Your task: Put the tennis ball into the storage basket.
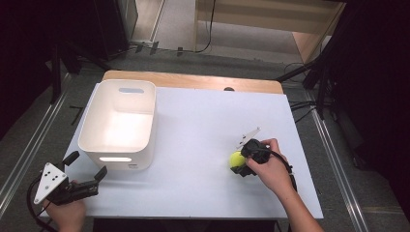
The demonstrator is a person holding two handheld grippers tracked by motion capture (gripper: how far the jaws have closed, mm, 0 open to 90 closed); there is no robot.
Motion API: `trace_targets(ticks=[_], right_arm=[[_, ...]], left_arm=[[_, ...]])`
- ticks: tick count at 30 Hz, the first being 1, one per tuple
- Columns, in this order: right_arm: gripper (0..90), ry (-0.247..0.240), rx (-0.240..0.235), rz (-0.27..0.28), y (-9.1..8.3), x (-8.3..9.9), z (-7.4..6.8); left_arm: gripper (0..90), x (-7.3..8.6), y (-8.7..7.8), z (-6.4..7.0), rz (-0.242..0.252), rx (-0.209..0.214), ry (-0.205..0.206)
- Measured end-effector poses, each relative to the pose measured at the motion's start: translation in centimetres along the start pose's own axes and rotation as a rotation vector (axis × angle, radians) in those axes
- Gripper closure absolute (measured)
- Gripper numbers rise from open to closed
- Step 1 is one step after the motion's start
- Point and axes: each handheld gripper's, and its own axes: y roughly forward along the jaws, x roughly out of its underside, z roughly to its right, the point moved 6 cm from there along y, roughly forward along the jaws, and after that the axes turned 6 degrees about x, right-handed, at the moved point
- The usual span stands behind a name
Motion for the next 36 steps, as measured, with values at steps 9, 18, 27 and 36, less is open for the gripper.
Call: trace_targets(ticks=[9, 18, 27, 36], right_arm=[[23.5, -0.036, -0.027, 0.009, -1.0, -1.9, -0.5], [23.6, -0.079, -0.057, 0.015, -1.5, -4.3, -1.4], [23.6, -0.132, -0.083, 0.020, -1.8, -6.9, -2.5], [23.6, -0.166, -0.097, 0.020, -1.8, -8.8, -3.5]], left_arm=[[0.0, 0.0, 0.0, 0.0, 0.004, 0.007, -0.006], [0.0, 0.0, -0.1, 0.0, 0.003, 0.010, -0.003], [0.0, -0.1, -0.1, 0.0, 0.006, 0.021, -0.010], [0.0, -0.1, -0.1, 0.0, 0.006, 0.019, -0.011]])
